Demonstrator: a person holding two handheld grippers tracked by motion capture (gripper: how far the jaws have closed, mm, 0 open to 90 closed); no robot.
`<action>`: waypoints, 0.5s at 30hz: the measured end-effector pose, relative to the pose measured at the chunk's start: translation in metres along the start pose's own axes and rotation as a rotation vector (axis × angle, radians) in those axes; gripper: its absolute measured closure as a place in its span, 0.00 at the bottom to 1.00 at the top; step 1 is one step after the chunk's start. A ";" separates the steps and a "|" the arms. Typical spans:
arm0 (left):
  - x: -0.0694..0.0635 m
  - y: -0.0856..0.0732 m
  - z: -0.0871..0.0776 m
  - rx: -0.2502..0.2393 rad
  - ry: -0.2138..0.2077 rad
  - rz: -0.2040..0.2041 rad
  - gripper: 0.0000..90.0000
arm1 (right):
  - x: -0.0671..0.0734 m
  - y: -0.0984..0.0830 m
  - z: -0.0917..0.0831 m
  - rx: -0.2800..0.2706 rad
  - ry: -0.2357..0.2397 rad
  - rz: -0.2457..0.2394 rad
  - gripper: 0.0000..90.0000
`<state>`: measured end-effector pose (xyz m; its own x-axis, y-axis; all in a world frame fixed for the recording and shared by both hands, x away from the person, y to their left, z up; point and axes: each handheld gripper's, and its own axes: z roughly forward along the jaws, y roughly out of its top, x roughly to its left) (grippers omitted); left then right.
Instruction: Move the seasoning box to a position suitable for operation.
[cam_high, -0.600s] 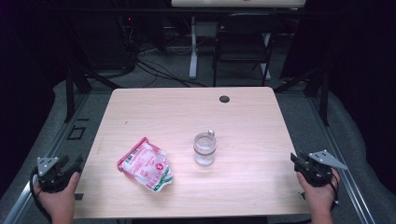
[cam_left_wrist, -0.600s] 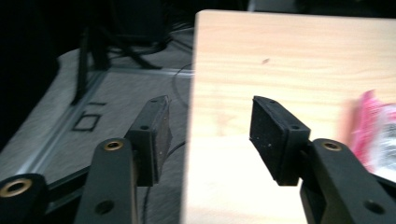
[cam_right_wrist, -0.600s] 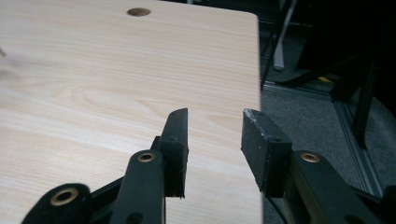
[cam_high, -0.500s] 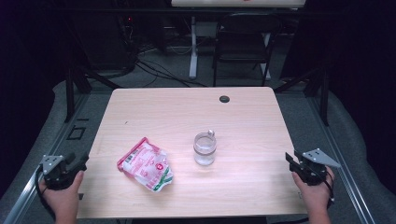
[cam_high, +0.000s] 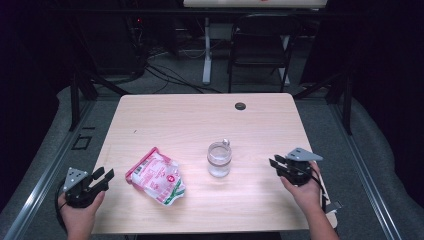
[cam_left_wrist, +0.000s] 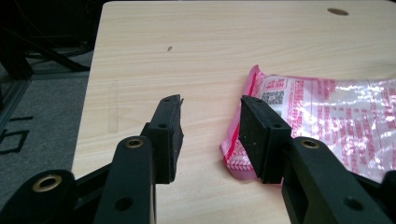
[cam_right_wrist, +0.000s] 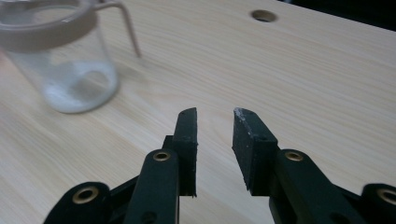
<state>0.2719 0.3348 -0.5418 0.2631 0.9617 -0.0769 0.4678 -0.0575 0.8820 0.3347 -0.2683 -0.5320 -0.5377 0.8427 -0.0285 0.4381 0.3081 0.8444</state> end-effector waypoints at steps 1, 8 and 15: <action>0.000 0.000 -0.001 -0.001 0.003 0.002 0.66 | 0.004 0.004 0.007 0.005 0.020 -0.006 0.78; 0.000 -0.006 -0.012 0.011 0.017 -0.001 0.66 | 0.024 0.028 0.047 0.016 0.091 -0.070 0.79; 0.003 -0.013 -0.018 0.029 0.032 -0.014 0.67 | 0.025 0.037 0.091 0.057 0.167 -0.070 0.82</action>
<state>0.2510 0.3429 -0.5449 0.2297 0.9705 -0.0734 0.4952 -0.0516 0.8673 0.4033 -0.1953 -0.5500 -0.6783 0.7347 0.0076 0.4330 0.3914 0.8120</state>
